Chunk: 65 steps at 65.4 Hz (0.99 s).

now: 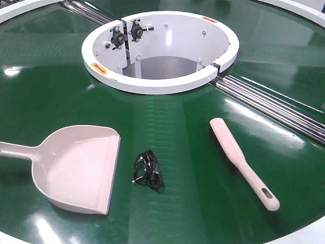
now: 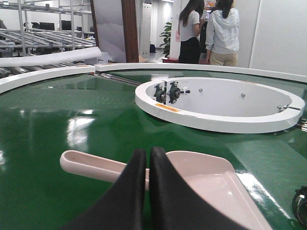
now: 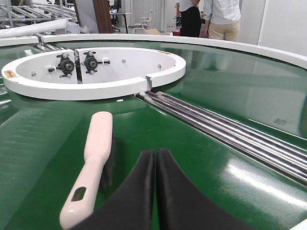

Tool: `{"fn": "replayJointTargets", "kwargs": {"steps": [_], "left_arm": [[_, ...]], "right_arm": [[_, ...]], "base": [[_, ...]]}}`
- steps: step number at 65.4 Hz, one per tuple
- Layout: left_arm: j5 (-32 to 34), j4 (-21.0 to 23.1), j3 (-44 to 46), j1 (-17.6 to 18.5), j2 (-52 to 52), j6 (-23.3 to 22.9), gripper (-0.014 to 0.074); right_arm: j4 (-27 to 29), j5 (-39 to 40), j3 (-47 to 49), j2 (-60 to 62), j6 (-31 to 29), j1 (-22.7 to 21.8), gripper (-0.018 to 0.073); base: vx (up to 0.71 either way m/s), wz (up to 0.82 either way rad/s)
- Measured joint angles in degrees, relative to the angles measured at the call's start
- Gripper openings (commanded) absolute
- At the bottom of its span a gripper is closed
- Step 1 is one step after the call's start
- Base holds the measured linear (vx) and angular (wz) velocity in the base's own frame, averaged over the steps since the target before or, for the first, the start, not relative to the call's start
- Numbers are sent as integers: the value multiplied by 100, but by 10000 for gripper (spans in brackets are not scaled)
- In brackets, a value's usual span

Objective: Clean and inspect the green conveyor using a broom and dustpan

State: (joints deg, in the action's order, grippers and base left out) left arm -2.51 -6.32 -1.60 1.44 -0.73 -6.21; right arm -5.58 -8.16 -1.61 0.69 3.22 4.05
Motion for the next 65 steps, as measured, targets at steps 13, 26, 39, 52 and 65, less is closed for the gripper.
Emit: {"fn": "replayJointTargets", "kwargs": {"steps": [13,26,39,52,65], "left_arm": [[0,0,0,0,0,0,-6],[0,0,0,0,0,0,-6],[0,0,0,0,0,0,-6],[0,0,0,0,0,0,-6],[0,0,0,0,0,0,-6]], "right_arm": [[0,0,0,0,0,0,-8],[0,0,0,0,0,0,-8],[0,0,0,0,0,0,-8],[0,0,0,0,0,0,-8],[0,0,0,0,0,0,-8]], "base": [[0,0],[0,0],[0,0],[0,0],[0,0]]}}
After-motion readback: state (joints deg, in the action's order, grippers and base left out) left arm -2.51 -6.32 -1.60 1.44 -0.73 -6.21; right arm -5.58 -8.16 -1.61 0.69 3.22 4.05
